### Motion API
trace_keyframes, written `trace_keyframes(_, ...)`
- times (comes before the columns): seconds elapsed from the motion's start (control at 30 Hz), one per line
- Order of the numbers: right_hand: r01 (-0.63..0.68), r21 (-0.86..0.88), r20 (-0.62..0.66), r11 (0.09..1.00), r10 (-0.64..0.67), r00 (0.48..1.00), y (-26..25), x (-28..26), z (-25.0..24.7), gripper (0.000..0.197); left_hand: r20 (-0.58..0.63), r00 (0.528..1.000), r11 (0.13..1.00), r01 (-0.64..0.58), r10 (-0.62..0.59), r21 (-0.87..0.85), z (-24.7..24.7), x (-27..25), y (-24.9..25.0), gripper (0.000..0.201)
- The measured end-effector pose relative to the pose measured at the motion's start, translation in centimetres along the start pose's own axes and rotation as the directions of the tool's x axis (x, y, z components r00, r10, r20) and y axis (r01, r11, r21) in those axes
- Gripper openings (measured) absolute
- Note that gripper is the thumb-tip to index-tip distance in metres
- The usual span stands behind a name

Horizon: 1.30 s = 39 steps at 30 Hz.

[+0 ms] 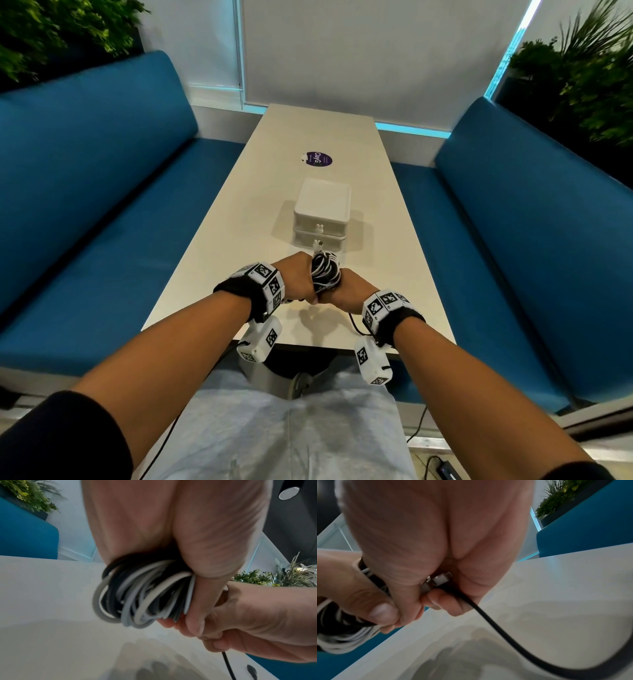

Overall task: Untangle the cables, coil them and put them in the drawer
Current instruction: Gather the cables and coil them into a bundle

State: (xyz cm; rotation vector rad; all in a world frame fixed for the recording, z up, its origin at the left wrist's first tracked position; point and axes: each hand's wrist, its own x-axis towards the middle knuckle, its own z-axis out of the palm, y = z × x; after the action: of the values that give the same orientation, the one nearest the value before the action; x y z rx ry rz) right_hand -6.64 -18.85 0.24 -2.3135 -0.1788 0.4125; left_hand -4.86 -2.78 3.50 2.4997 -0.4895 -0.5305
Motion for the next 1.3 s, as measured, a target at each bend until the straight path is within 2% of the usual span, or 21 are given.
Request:
trace_keyframes(0.17, 0.099, 0.014, 0.058, 0.995, -0.100, 0.993, -0.6, -0.3, -0.7, 0.021, -0.090, 0.996, 1.000, 0.015, -0.016, -0.014, -1.3, 0.4, 0.0, 0.015)
trace_keyframes(0.27, 0.100, -0.003, 0.033, 0.995, -0.100, 0.994, -1.5, -0.3, -0.4, 0.025, -0.141, 0.989, 0.999, 0.039, -0.038, 0.009, -1.4, 0.6, -0.1, 0.015)
trace_keyframes(0.33, 0.047, 0.029, 0.007, 0.998, -0.048, 0.999, -1.2, -0.2, -0.1, 0.034, -0.176, 0.982, 0.997, 0.075, -0.067, 0.036, -1.5, 0.6, -0.3, 0.014)
trace_keyframes(0.4, -0.067, 0.076, -0.031, 0.995, 0.069, 0.997, 0.2, -0.1, -0.4, 0.040, -0.199, 0.974, 0.990, 0.123, -0.109, 0.062, -1.9, 0.2, -0.9, 0.006)
trace_keyframes(0.47, -0.107, 0.098, -0.034, 0.989, 0.110, 0.993, 1.7, -0.2, -0.9, 0.023, -0.198, 0.969, 0.984, 0.163, -0.147, 0.067, -2.1, -0.1, -2.0, 0.005)
trace_keyframes(0.5, -0.094, 0.090, -0.029, 0.991, 0.097, 0.995, 1.8, -0.4, -1.1, 0.012, -0.192, 0.968, 0.982, 0.177, -0.161, 0.067, -2.0, -0.1, -2.5, 0.007)
trace_keyframes(0.53, -0.078, 0.086, -0.031, 0.993, 0.081, 0.996, 1.9, -0.6, -1.3, 0.009, -0.188, 0.967, 0.981, 0.186, -0.173, 0.058, -1.8, -0.2, -2.8, 0.007)
trace_keyframes(0.67, -0.064, 0.127, -0.133, 0.990, 0.081, 0.988, 1.5, -0.5, -1.2, 0.017, -0.225, 0.957, 0.983, 0.172, -0.181, -0.058, -0.8, 0.1, -2.9, 0.009)
trace_keyframes(0.77, -0.060, 0.046, -0.137, 0.997, 0.066, 0.988, 1.0, -0.1, -1.3, 0.021, -0.279, 0.940, 0.966, 0.138, -0.197, -0.217, -0.5, 0.2, -2.8, 0.010)
trace_keyframes(0.87, -0.056, -0.013, -0.115, 0.998, 0.054, 0.992, 0.2, 0.3, -1.4, 0.025, -0.247, 0.949, 0.925, 0.095, -0.196, -0.367, -0.1, 0.1, -2.2, 0.004)
trace_keyframes(0.93, -0.035, 0.010, -0.113, 0.999, 0.036, 0.993, -0.3, 0.7, -1.3, 0.028, -0.222, 0.957, 0.901, 0.076, -0.186, -0.428, 0.2, 0.1, -1.8, 0.011)
trace_keyframes(1.03, 0.024, 0.002, -0.128, 1.000, -0.024, 0.991, -0.6, 0.8, -1.3, 0.030, -0.207, 0.961, 0.888, 0.072, -0.184, -0.454, 0.4, 0.1, -1.8, 0.011)
trace_keyframes(1.13, 0.057, -0.003, -0.152, 0.998, -0.057, 0.987, -0.7, 0.5, -1.5, 0.040, -0.132, 0.976, 0.862, 0.087, -0.175, -0.499, 0.7, 0.0, -1.8, 0.009)
trace_keyframes(1.2, 0.048, 0.001, -0.133, 0.999, -0.047, 0.990, -0.7, 0.5, -1.6, 0.037, -0.086, 0.985, 0.837, 0.082, -0.152, -0.540, 1.0, -0.2, -1.5, 0.013)
trace_keyframes(1.3, 0.035, -0.003, -0.111, 0.999, -0.035, 0.993, -0.6, 0.6, -1.6, 0.035, -0.141, 0.983, 0.864, 0.033, -0.120, -0.502, 1.2, -0.2, -1.0, 0.019)
